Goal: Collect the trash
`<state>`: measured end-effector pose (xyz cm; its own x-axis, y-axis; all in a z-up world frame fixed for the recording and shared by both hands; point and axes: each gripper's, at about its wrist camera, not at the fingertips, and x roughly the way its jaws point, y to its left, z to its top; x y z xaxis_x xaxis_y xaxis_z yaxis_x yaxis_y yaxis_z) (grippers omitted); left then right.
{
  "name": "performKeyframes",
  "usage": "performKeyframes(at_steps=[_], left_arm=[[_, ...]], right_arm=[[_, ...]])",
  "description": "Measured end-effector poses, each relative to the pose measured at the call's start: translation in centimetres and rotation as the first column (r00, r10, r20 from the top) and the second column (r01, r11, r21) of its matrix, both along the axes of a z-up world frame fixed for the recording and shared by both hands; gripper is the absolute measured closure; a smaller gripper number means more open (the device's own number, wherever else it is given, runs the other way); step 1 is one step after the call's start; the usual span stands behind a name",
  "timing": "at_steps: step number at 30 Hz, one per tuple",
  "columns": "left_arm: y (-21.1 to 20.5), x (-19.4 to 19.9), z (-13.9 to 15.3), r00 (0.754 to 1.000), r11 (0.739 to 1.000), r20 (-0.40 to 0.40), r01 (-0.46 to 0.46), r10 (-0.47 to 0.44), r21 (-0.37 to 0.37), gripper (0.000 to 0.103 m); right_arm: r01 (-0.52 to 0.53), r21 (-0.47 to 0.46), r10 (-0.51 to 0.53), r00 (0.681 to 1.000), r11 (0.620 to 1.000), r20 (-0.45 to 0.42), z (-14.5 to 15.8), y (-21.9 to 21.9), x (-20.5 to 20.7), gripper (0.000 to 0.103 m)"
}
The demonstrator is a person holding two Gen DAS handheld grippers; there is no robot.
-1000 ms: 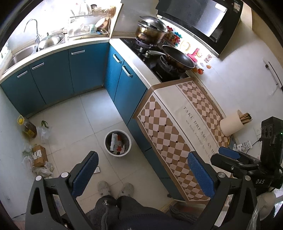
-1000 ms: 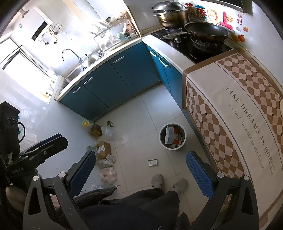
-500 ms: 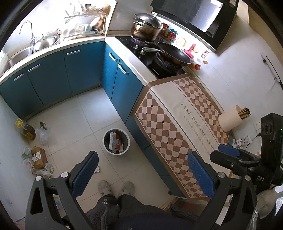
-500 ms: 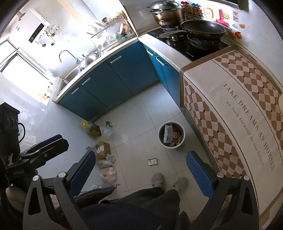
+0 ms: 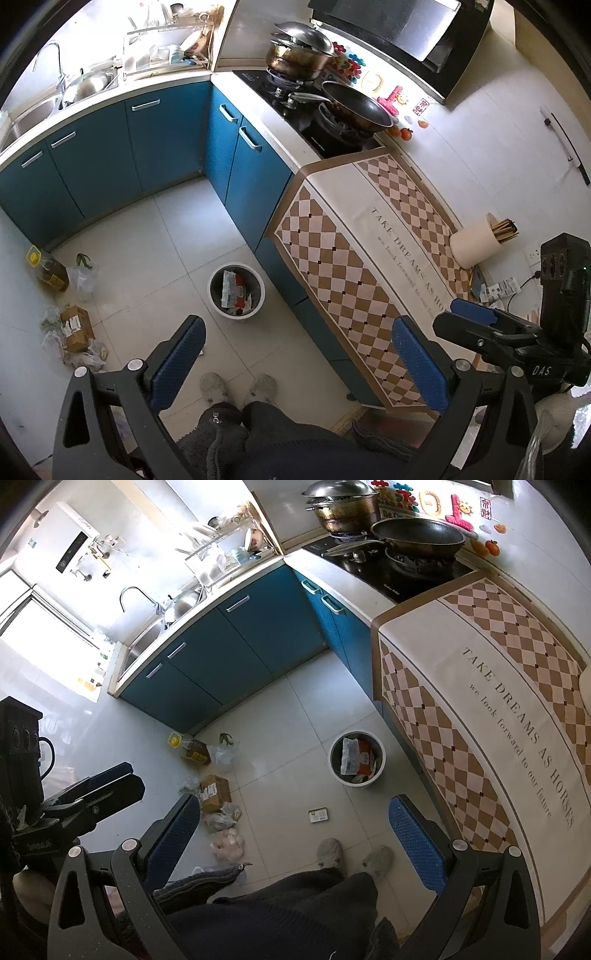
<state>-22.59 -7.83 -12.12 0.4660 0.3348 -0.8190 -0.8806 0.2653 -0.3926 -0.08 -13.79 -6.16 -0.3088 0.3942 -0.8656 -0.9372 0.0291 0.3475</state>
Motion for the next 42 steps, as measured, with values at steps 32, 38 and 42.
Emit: performKeyframes(at_steps=[32, 38, 42], left_arm=[[-0.6, 0.35, -0.07, 1.0, 1.0, 0.001, 0.001, -0.001, -0.001, 0.0], [-0.52, 0.3, -0.02, 1.0, 1.0, 0.002, 0.006, -0.006, 0.0, 0.0], [-0.39, -0.11, 0.09, 1.0, 1.0, 0.012, 0.005, -0.005, 0.006, 0.0]], right_arm=[[-0.001, -0.006, 0.001, 1.0, 1.0, 0.001, -0.13, -0.29, -0.09, 0.0], [-0.002, -0.006, 0.002, 1.0, 1.0, 0.002, -0.13, -0.31, -0.09, 0.0], [-0.002, -0.006, 0.002, 1.0, 1.0, 0.003, -0.13, -0.31, -0.1, 0.0]])
